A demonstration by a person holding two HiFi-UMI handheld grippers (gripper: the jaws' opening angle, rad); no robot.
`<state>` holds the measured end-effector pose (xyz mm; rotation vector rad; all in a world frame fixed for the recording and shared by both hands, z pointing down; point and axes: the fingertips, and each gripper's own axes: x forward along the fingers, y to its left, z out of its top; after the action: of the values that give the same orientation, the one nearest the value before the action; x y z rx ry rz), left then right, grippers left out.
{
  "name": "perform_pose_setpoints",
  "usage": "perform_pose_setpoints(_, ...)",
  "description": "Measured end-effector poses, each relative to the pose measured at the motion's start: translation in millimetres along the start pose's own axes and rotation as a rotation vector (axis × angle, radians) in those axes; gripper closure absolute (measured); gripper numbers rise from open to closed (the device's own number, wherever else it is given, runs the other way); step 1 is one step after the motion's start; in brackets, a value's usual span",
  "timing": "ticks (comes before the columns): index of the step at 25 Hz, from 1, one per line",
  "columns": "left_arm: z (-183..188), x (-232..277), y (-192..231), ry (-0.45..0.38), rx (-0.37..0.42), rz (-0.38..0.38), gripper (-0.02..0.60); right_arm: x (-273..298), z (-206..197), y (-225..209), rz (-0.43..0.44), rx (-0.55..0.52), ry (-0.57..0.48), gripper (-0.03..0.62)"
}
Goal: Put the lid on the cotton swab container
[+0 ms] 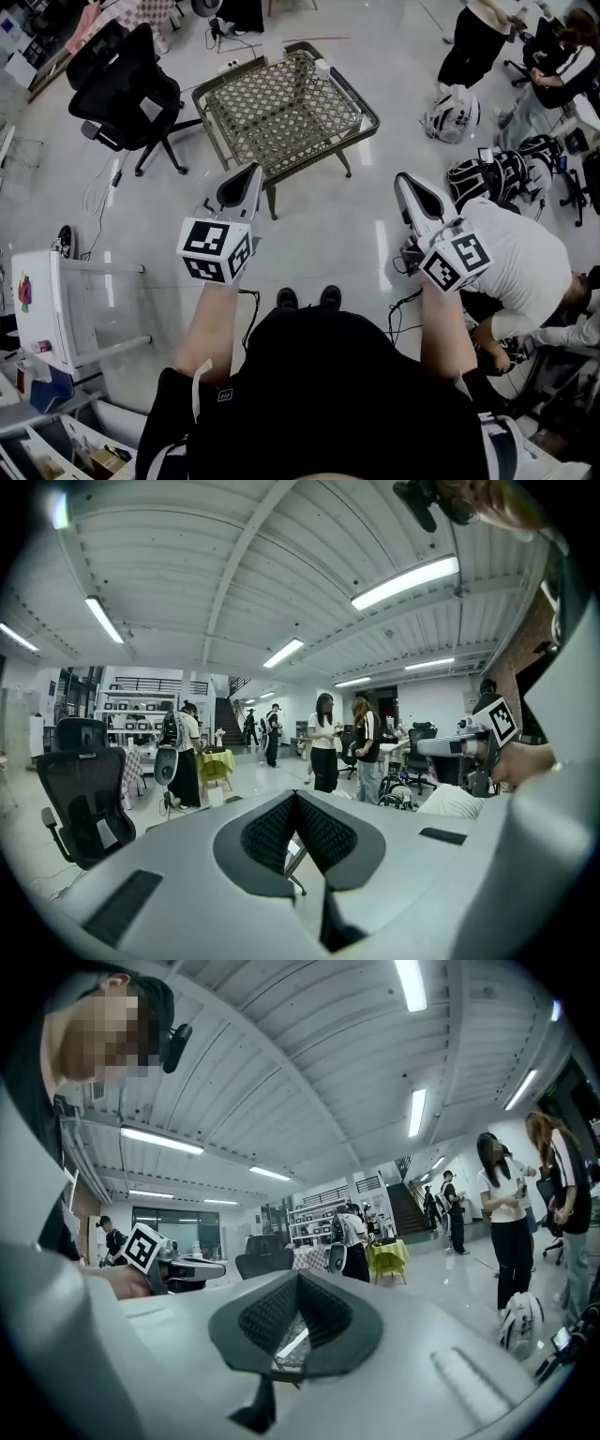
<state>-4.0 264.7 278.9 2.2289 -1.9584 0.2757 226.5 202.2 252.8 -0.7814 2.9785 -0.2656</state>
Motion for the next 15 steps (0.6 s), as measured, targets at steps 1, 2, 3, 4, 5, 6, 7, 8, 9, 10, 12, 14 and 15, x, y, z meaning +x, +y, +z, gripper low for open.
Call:
perform_pose_setpoints(1, 0.5, 1.6, -5.0, 0.003, 0.007, 0.003, 0.575, -3.2, 1.1, -3.2, 0.007, -0.001, -0.003, 0.584)
perform_pose_setpoints(2, 1.0, 2.9, -9.7, 0.006, 0.013, 0.007, 0.575, -6.4, 2.3, -5.7, 0.014, -0.005, -0.005, 0.584)
perform_pose_setpoints(3, 1.6, 4.1, -14.1, 0.008, 0.016, 0.01, 0.575, -9.4, 3.1, -8.2, 0.02, -0.01, -0.007, 0.583)
perform_pose_setpoints(4, 2.2, 5.2, -18.2, 0.008, 0.017, 0.012, 0.575, -12.1, 3.3, -11.0, 0.023, -0.011, -0.007, 0.583)
perform_pose_setpoints(5, 3.1, 6.3, -21.7, 0.008, 0.017, 0.013, 0.575, -14.1, 3.0, -14.2, 0.024, -0.006, -0.006, 0.583)
perform_pose_setpoints(6, 4.0, 7.5, -24.7, 0.008, 0.017, 0.012, 0.575, -15.4, 2.5, -17.3, 0.024, 0.004, -0.006, 0.583)
perform_pose_setpoints(7, 5.0, 9.0, -27.1, 0.008, 0.019, 0.011, 0.575, -16.1, 2.1, -20.0, 0.023, 0.014, -0.006, 0.583)
perform_pose_setpoints(8, 5.7, 10.7, -28.9, 0.009, 0.023, 0.009, 0.575, -16.2, 1.7, -21.8, 0.023, 0.024, -0.006, 0.583)
perform_pose_setpoints(9, 5.9, 12.8, -30.2, 0.011, 0.026, 0.008, 0.575, -16.0, 1.2, -23.2, 0.024, 0.029, -0.004, 0.583)
perform_pose_setpoints(10, 5.9, 15.5, -30.7, 0.012, 0.027, 0.006, 0.575, -15.3, 0.5, -24.5, 0.026, 0.033, -0.001, 0.583)
perform_pose_setpoints(12, 5.0, 22.5, -30.6, 0.013, 0.022, 0.002, 0.575, -13.2, -0.9, -28.6, 0.024, 0.04, 0.004, 0.583)
perform_pose_setpoints(14, 3.6, 31.3, -30.0, 0.012, 0.012, -0.007, 0.575, -10.1, -2.2, -34.6, 0.017, 0.049, 0.008, 0.583)
perform_pose_setpoints(15, 2.7, 36.2, -29.1, 0.011, 0.008, -0.013, 0.575, -7.7, -2.8, -37.5, 0.013, 0.051, 0.01, 0.583)
